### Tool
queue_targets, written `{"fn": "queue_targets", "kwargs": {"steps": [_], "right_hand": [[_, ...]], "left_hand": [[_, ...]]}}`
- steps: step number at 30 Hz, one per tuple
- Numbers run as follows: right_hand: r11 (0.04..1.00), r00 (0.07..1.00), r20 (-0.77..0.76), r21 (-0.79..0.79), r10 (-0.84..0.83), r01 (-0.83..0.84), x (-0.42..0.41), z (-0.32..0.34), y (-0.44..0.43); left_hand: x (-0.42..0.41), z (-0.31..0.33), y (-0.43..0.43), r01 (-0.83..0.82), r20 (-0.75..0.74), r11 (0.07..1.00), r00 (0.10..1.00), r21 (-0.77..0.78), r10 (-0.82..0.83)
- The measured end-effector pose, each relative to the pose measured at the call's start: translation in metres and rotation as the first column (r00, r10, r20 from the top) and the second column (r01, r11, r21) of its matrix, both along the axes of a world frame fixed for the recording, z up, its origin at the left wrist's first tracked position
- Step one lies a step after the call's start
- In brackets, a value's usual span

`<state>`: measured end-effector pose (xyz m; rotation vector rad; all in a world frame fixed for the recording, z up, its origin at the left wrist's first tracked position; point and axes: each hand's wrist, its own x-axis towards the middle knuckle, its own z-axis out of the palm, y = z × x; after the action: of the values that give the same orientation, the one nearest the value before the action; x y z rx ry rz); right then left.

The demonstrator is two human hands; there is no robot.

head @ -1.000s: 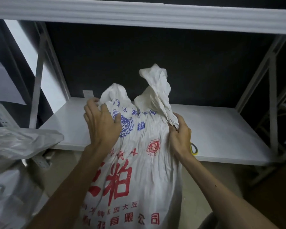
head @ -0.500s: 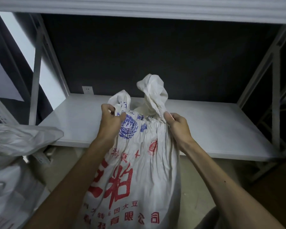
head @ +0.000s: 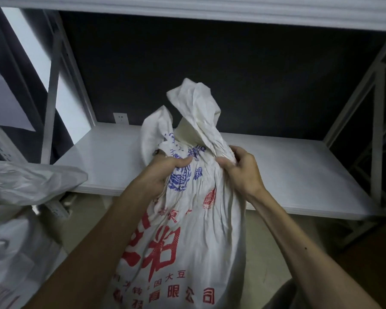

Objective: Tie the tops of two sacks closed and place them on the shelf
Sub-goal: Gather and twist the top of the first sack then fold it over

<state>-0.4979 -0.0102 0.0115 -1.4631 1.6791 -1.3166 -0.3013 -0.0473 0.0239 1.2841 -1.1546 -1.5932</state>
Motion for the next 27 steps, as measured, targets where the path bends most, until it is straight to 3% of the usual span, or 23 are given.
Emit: {"fn": "queue_targets", "kwargs": {"steps": [5,7,10,16,18,20,23,27], "right_hand": [[0.994,0.961,0.268,0.073,0.059,-0.082,0.004,0.001,-0.003],[0.996,0.964,0.262,0.063,0.050,-0.069,0.007,-0.002,-0.005],[0.997,0.972,0.230,0.045,0.051,-0.063,0.010,-0.006,-0.007],[0.998,0.973,0.220,-0.007,0.063,-0.064,0.012,-0.005,-0.005],[0.999,0.994,0.104,-0.041,0.022,-0.018,0.009,-0.005,-0.004],[0.997,0.992,-0.123,-0.077,-0.023,0.014,0.008,-0.004,-0.001],[0.994,0.911,-0.413,-0.102,-0.018,-0.026,0.012,-0.005,0.004],[0.993,0.849,-0.527,-0.111,-0.037,-0.025,0.013,-0.004,0.005]], "left_hand": [[-0.011,-0.009,0.001,0.012,-0.154,0.998,0.988,0.065,-0.001],[-0.015,-0.009,0.003,0.021,-0.243,0.997,0.970,0.075,-0.003],[-0.017,-0.012,0.004,0.043,-0.176,0.997,0.984,0.060,-0.032],[-0.019,-0.015,0.002,0.174,-0.263,0.961,0.958,0.215,-0.115],[-0.021,-0.014,0.002,0.162,-0.292,0.955,0.953,0.250,-0.085],[-0.021,-0.013,0.003,0.154,-0.333,0.950,0.941,0.273,-0.057],[-0.021,-0.014,0.002,0.154,-0.348,0.951,0.936,0.269,-0.054],[-0.026,-0.017,0.006,0.087,-0.301,0.973,0.953,0.214,-0.019]]}}
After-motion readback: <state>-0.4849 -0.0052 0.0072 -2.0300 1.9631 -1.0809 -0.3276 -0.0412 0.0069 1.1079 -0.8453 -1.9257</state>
